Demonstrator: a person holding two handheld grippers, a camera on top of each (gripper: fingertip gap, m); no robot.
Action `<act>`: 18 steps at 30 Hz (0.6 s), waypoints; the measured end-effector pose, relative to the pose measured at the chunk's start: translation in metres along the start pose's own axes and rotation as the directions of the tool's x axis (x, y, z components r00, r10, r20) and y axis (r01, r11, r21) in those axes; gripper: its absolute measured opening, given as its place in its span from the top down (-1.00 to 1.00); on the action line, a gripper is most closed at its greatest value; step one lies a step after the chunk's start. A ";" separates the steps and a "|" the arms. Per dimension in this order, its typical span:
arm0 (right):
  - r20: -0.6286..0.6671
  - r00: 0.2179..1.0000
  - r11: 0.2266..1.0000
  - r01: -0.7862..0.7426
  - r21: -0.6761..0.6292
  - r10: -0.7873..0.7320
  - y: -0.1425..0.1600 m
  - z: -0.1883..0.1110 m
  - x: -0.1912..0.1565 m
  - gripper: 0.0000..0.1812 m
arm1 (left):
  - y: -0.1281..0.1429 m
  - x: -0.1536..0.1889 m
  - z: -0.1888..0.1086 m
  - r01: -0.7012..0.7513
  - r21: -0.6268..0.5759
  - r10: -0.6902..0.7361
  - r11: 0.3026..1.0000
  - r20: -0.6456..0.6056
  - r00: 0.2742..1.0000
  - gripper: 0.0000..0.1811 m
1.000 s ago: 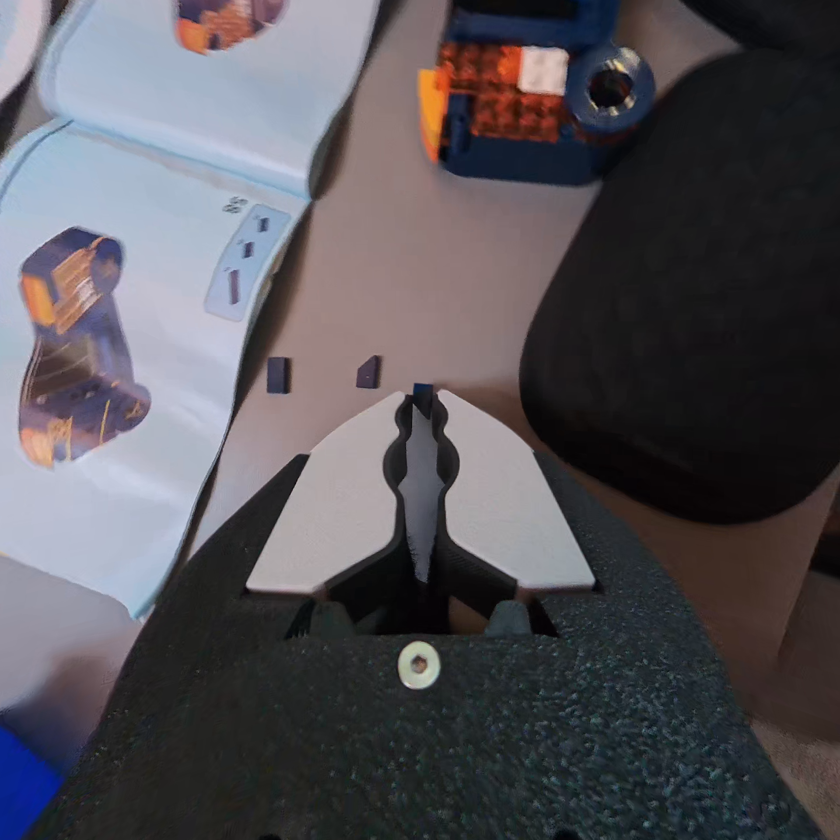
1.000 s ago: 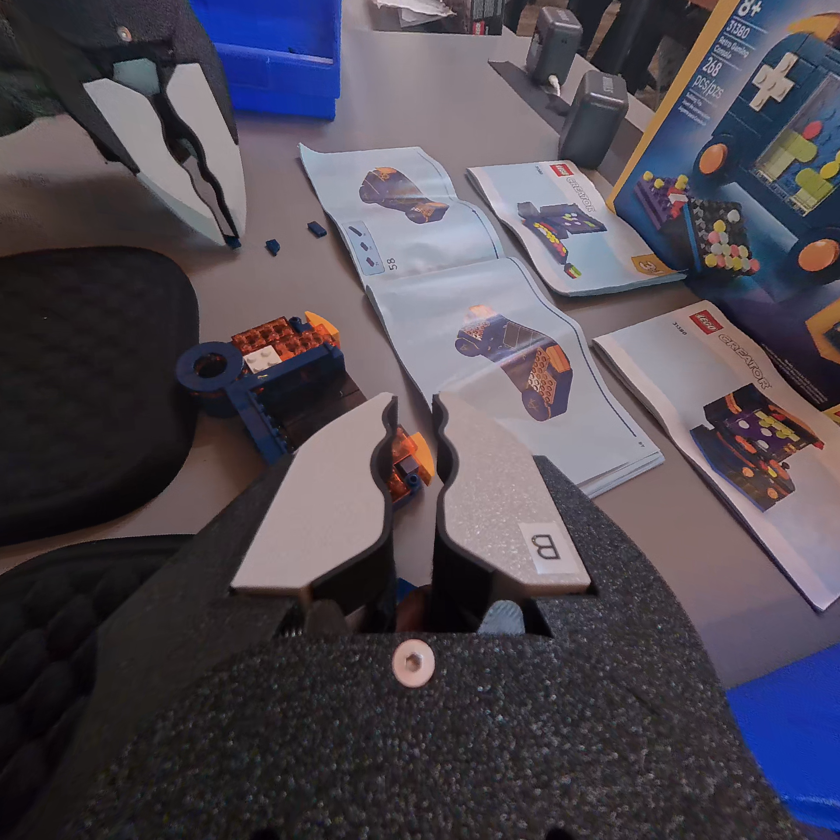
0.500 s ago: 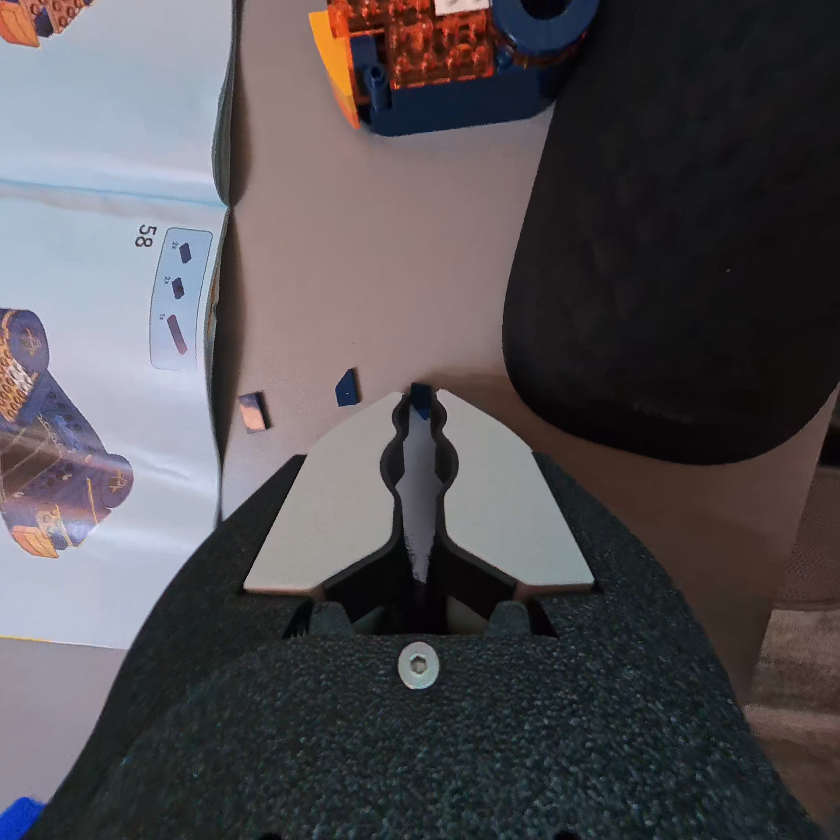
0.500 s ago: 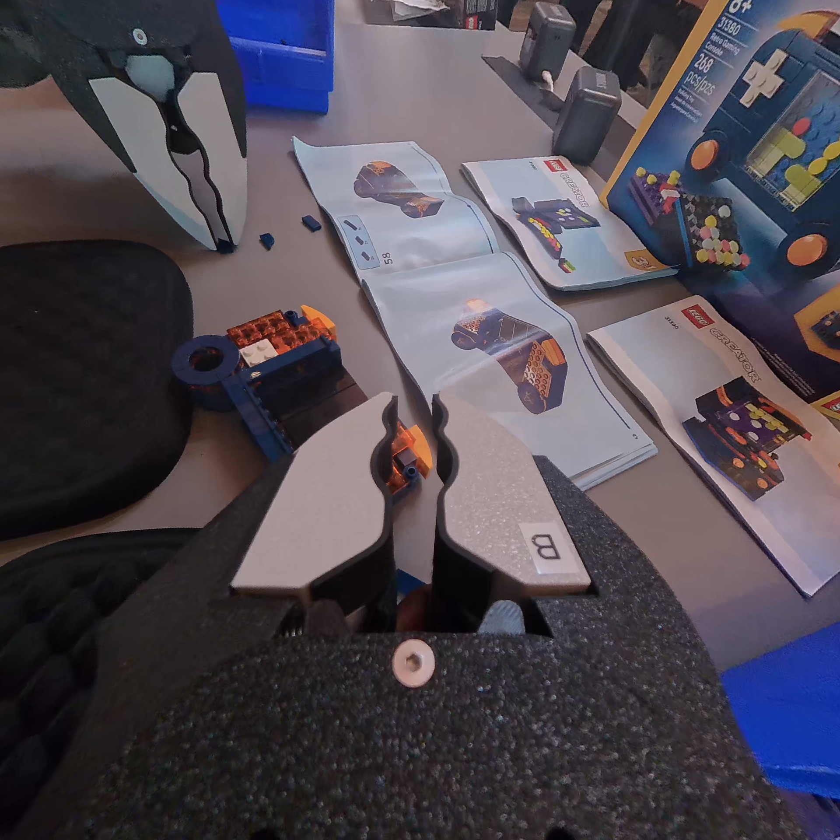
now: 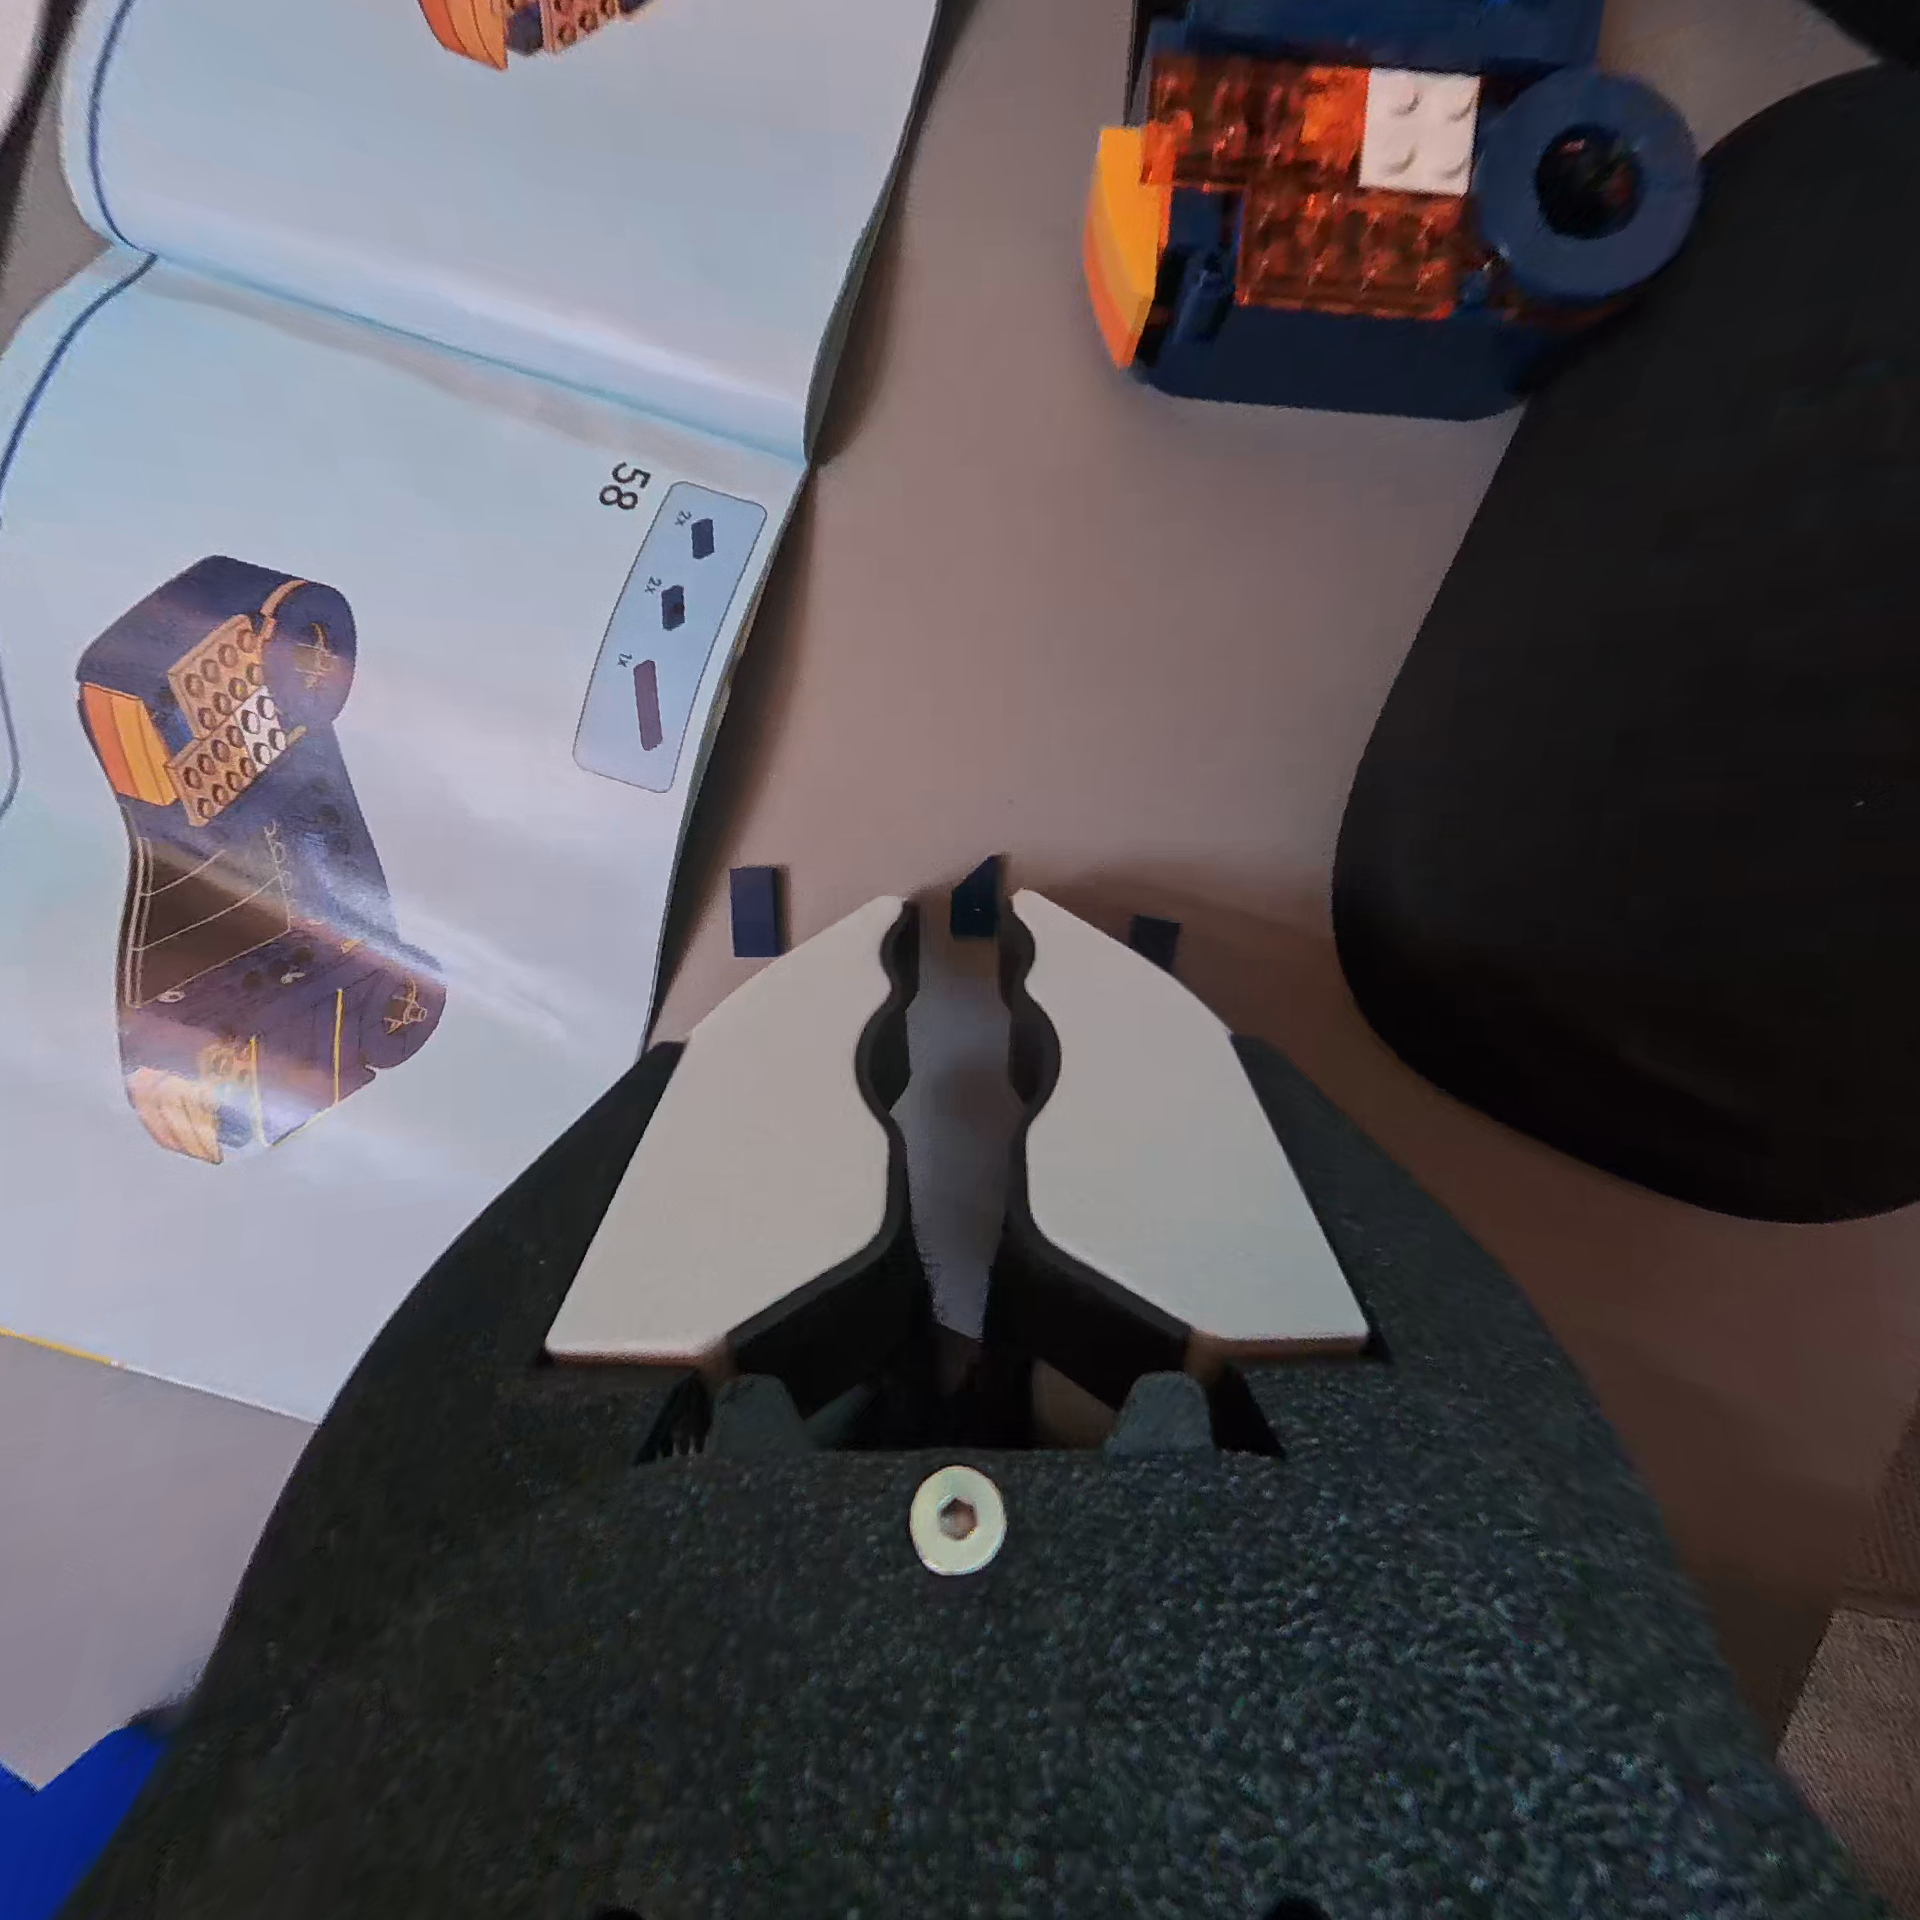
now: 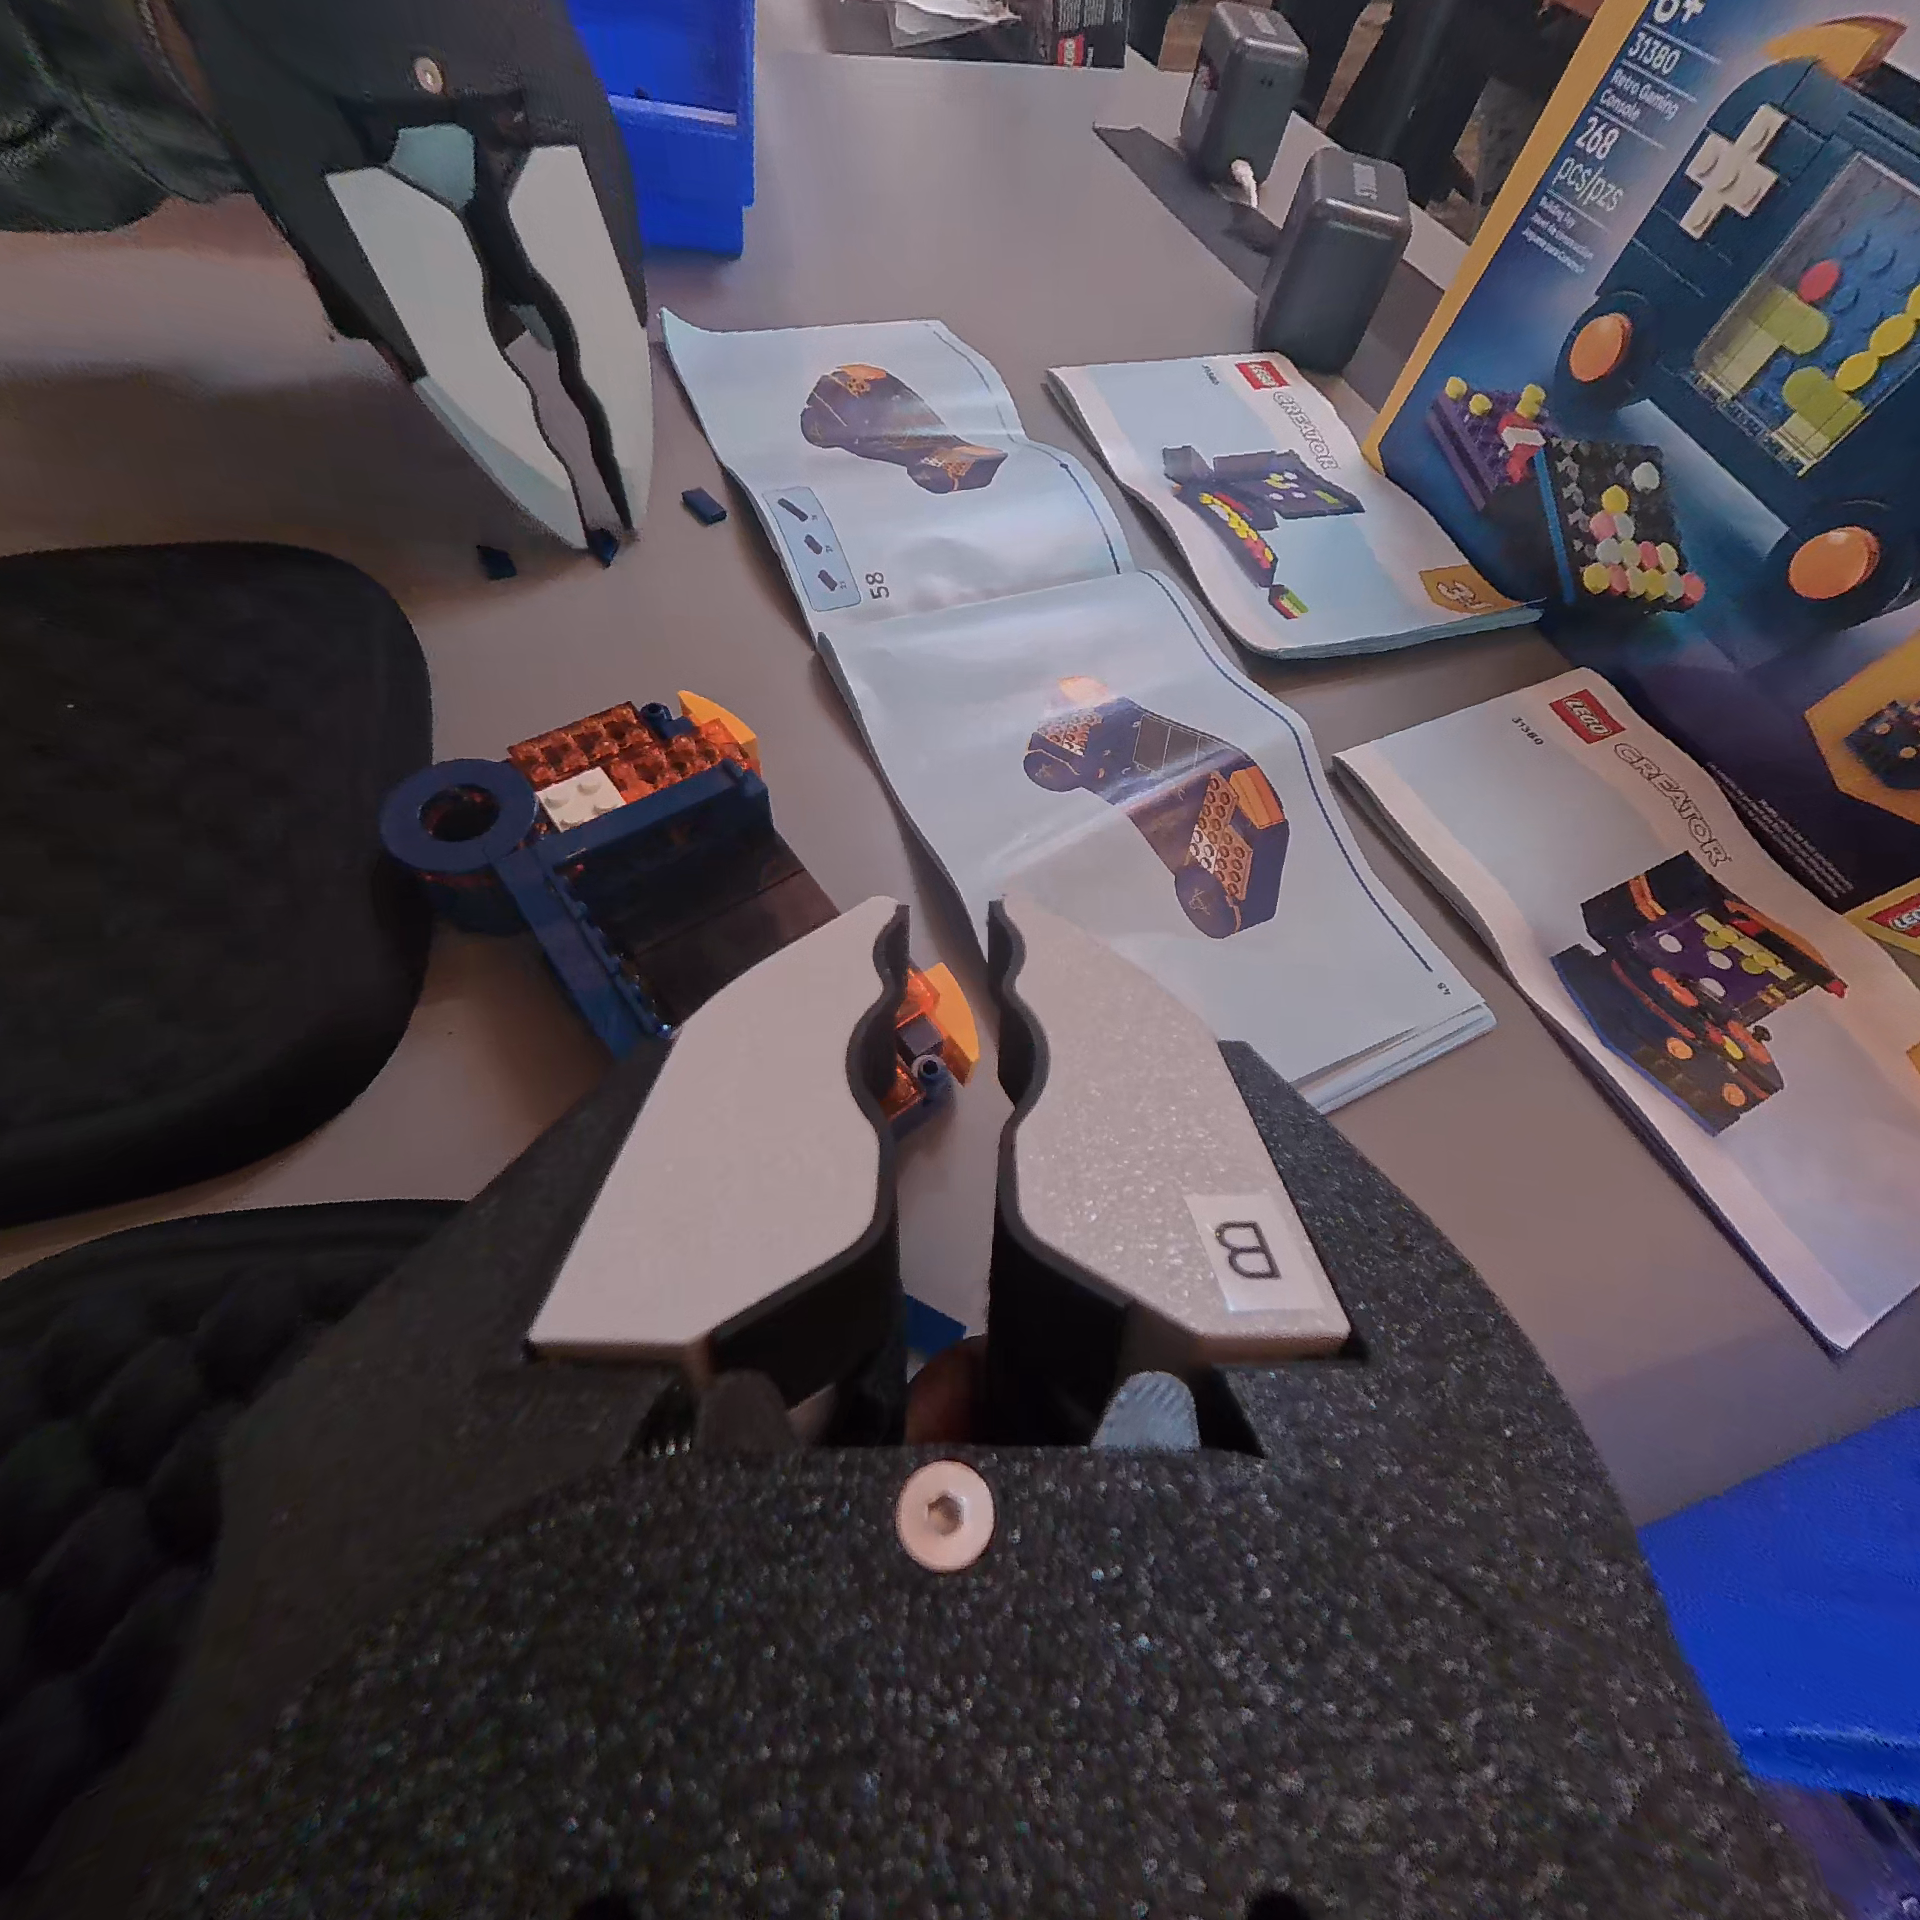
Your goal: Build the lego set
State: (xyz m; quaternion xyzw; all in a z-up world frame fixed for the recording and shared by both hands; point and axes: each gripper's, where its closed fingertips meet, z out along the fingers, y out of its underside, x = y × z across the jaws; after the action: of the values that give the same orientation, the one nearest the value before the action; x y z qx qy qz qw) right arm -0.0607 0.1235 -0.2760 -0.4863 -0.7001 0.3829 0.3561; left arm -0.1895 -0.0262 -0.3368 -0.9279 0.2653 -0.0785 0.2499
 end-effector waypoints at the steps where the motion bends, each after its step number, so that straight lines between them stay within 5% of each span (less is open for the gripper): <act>1: -0.002 1.000 1.000 -0.001 -0.001 0.001 0.000 0.000 0.001 0.85 | 0.000 0.000 0.001 -0.001 -0.001 0.001 1.000 0.001 1.000 0.86; 9: 0.008 1.000 1.000 -0.005 -0.013 0.005 0.004 0.002 0.000 0.86 | -0.002 0.005 0.001 -0.167 -0.009 0.167 0.986 -0.038 0.985 0.92; 18: 0.014 1.000 1.000 -0.012 -0.013 0.012 0.005 0.003 0.000 0.85 | -0.037 0.022 0.004 -0.440 0.105 0.452 0.892 -0.178 0.874 0.92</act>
State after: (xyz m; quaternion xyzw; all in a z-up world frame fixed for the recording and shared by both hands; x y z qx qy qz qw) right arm -0.0610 0.1239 -0.2822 -0.4900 -0.7020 0.3838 0.3459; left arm -0.1531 -0.0094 -0.3214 -0.8211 0.4931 -0.1187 0.2618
